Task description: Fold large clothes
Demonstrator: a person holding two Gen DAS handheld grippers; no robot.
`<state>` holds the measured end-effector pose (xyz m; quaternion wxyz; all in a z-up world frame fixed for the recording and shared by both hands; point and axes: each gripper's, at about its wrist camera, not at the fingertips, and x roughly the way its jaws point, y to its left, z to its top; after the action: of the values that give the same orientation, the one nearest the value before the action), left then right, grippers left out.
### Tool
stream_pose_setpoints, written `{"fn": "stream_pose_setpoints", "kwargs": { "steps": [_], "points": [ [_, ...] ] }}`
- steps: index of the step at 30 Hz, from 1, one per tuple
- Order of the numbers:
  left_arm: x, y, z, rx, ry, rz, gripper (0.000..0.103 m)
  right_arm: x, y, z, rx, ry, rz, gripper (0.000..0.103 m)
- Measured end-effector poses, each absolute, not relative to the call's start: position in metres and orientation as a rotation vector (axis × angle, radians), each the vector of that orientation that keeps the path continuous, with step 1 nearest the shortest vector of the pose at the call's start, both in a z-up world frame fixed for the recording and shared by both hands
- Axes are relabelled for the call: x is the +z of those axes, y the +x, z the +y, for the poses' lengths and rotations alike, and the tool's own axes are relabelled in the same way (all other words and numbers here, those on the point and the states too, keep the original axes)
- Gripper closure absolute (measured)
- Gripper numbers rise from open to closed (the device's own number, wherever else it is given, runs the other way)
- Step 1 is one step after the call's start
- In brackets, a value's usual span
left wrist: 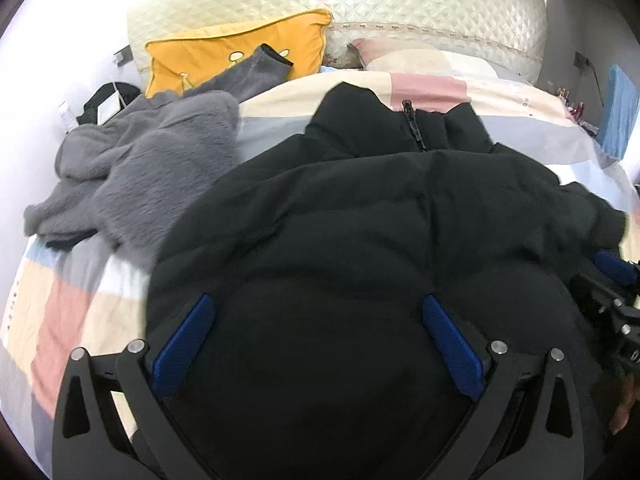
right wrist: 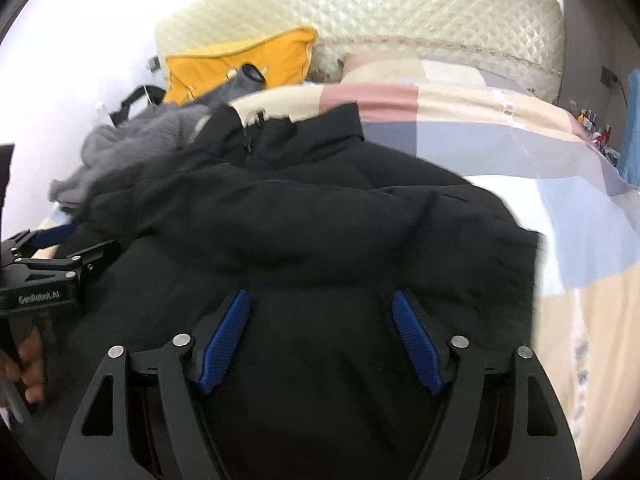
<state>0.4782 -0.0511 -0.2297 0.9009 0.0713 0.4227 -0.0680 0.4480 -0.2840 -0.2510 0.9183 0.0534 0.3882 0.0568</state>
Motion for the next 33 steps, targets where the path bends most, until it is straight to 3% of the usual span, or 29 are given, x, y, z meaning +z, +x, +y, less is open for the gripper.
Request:
{"fn": "stream_pose_setpoints", "kwargs": {
  "steps": [6,13,23,33],
  "points": [
    [-0.180,0.410,-0.006,-0.214,0.126,0.918,0.000,-0.208,0.372,-0.306,0.158,0.112,0.818,0.029],
    [-0.159,0.334,0.094,-0.282,-0.198,1.142,0.000,-0.171,0.260,-0.326,0.222,0.156,0.886,0.029],
    [-0.208,0.242,0.164,-0.304,-0.444,1.391,0.000,-0.173,0.149,-0.362,0.282,0.320,1.047,0.029],
    [-0.274,0.231,0.176,-0.223,-0.623,1.568,0.000,-0.250,0.112,-0.419,0.267,0.567,1.241,0.029]
  ]
}}
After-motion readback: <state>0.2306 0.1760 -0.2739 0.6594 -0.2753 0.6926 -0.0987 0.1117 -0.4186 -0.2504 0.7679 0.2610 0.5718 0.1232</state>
